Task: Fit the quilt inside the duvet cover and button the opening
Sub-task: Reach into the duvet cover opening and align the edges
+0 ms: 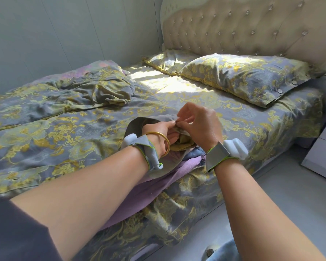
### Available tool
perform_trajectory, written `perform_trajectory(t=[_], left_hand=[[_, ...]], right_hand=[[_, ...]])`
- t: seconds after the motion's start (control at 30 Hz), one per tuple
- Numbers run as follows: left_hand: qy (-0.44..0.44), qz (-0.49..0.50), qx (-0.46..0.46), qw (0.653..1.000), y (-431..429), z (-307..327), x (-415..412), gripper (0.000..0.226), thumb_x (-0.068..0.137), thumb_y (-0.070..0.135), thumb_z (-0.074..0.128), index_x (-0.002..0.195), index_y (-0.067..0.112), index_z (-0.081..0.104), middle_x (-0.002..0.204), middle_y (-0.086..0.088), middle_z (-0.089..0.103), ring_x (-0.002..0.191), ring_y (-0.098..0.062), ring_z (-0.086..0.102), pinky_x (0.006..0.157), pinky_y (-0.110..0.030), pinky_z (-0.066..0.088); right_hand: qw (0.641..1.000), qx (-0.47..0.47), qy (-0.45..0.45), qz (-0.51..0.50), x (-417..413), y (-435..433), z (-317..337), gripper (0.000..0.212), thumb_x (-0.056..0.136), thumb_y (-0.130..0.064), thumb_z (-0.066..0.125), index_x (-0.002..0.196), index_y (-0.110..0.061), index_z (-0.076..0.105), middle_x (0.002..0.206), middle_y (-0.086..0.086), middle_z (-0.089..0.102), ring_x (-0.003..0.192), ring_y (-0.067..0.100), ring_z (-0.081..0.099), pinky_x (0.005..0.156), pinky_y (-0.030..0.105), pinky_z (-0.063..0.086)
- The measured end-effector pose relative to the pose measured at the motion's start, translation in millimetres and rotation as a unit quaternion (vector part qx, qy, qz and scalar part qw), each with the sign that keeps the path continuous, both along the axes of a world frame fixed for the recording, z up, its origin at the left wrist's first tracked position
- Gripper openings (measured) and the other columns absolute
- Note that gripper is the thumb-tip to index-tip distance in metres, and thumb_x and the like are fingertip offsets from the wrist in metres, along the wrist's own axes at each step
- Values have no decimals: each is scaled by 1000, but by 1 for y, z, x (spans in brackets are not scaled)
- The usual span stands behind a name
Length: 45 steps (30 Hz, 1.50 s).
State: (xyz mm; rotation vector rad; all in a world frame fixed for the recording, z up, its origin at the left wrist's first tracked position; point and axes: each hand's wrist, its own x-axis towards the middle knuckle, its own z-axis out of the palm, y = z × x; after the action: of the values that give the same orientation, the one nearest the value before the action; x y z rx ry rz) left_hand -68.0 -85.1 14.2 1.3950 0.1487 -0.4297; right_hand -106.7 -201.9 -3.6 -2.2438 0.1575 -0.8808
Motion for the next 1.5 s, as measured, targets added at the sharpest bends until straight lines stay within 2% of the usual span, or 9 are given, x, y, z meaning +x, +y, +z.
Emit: perform_trajectory(t=[0.17,0.3,0.47,0.7,1.0,1.17,1.23,1.37,1.5], left_hand=[[2,13,-18,1000,2,1,-1,17,89,1,56,73,6,58,49,-4,63,40,-11,60,36,-12,45],[-166,15,87,982,1,-13,1,12,80,4,70,90,9,67,79,-9,68,67,-19,64,55,-20,52],[-80,5,34,996,-1,-18,-1,23,82,9,68,103,0,68,95,-13,72,77,-23,70,55,-22,51],[-102,-81,83,988,4,-4,-14,20,86,24,66,79,5,64,66,-12,63,52,-27,57,45,-25,44],[-256,-54,179,948,62,-22,-24,14,90,20,59,88,10,70,77,-8,74,67,-22,69,56,-24,53],[-452,102,496,734,108,-28,6,47,71,31,76,114,29,58,109,0,57,104,-23,51,88,-35,41],[-429,40,555,711,117,-25,18,60,69,40,76,124,33,53,119,2,54,115,-23,47,94,-36,34],[-361,-185,578,708,128,-10,31,22,69,29,78,88,27,65,80,8,64,91,-20,63,80,-33,39],[-618,-42,602,504,136,-6,30,23,78,3,60,95,17,60,90,-6,56,78,-27,57,55,-32,43]], right_hand=[[983,184,15,-19,3,6,4,23,67,-25,84,75,-26,62,74,-7,71,67,8,68,61,25,52],[820,547,148,75,-1,0,4,16,79,-7,75,84,-15,62,72,2,58,57,10,50,36,14,37],[947,298,118,-2,-8,-3,12,13,75,-22,80,74,-14,69,69,2,63,61,15,56,52,25,44],[911,60,376,158,-20,34,3,27,95,-8,48,73,-10,61,55,0,62,36,8,52,34,17,42],[831,538,137,45,12,23,-22,32,96,7,29,106,-2,58,76,12,59,53,17,62,39,27,55],[789,602,119,30,14,16,-35,33,99,-2,33,115,-6,63,83,9,67,67,18,65,48,26,57],[786,605,123,24,14,15,-38,37,100,-3,30,116,-4,63,85,10,69,66,18,67,47,26,56],[782,612,121,17,14,16,-41,40,101,-3,27,120,-2,62,101,15,71,64,20,70,48,27,56],[753,652,87,19,13,15,-43,44,102,-5,21,127,-3,56,118,16,66,81,25,67,53,32,60]])
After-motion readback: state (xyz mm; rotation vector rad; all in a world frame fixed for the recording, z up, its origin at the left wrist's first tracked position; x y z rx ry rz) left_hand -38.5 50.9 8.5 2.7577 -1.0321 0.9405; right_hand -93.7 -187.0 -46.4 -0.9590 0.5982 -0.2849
